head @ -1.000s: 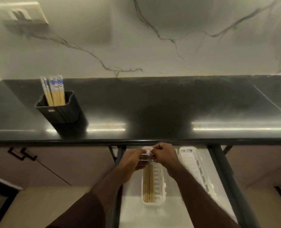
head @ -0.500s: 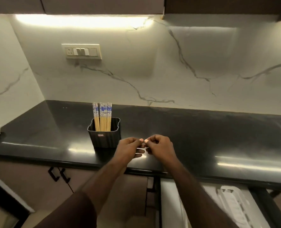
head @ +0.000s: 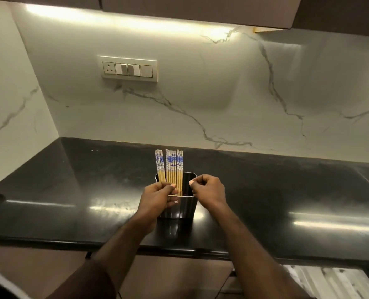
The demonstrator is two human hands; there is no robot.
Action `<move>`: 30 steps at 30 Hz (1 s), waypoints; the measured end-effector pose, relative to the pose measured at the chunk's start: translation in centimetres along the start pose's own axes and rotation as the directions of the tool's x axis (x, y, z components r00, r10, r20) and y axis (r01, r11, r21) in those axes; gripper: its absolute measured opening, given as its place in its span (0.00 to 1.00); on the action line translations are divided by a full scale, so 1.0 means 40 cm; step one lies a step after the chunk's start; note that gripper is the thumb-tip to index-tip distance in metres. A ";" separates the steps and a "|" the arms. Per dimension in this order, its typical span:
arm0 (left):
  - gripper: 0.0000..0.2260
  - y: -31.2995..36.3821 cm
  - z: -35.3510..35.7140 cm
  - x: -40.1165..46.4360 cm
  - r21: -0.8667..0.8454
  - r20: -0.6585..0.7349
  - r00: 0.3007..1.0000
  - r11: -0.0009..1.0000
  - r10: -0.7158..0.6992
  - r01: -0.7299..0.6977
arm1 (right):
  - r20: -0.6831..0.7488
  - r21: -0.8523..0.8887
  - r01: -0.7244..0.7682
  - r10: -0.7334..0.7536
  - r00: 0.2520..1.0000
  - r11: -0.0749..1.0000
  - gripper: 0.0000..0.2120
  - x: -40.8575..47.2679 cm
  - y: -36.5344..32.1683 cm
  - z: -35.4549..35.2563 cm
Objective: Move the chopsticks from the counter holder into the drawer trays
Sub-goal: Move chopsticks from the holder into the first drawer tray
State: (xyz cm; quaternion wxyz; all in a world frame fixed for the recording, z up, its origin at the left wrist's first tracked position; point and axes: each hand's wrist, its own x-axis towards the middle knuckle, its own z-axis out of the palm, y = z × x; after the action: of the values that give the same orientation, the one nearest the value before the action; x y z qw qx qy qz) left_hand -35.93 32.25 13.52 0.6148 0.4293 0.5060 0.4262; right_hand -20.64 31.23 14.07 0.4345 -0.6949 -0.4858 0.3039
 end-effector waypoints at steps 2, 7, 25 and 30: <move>0.07 -0.002 -0.017 0.030 -0.017 -0.007 1.000 1.000 0.008 -0.008 | -0.015 0.013 -0.026 0.026 1.000 1.000 0.02 0.035 -0.012 0.031; 0.07 0.001 -0.020 0.108 -0.038 -0.007 1.000 0.999 0.005 -0.005 | -0.034 -0.022 -0.082 0.081 0.996 0.996 0.05 0.118 -0.009 0.093; 0.06 -0.015 -0.021 0.259 -0.077 0.020 0.999 0.997 -0.028 0.030 | -0.116 -0.092 -0.188 0.177 0.977 0.978 0.25 0.287 0.013 0.205; 0.06 -0.024 -0.035 0.267 -0.058 0.026 0.999 0.998 -0.034 0.036 | -0.088 0.018 -0.235 0.235 0.968 0.972 0.24 0.299 0.015 0.219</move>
State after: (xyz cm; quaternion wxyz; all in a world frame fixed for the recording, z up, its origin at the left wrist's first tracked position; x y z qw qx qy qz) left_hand -35.90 42.37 9.68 0.6407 0.4076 0.4931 0.4245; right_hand -23.70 45.07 9.70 0.4192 -0.7588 -0.3791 0.3237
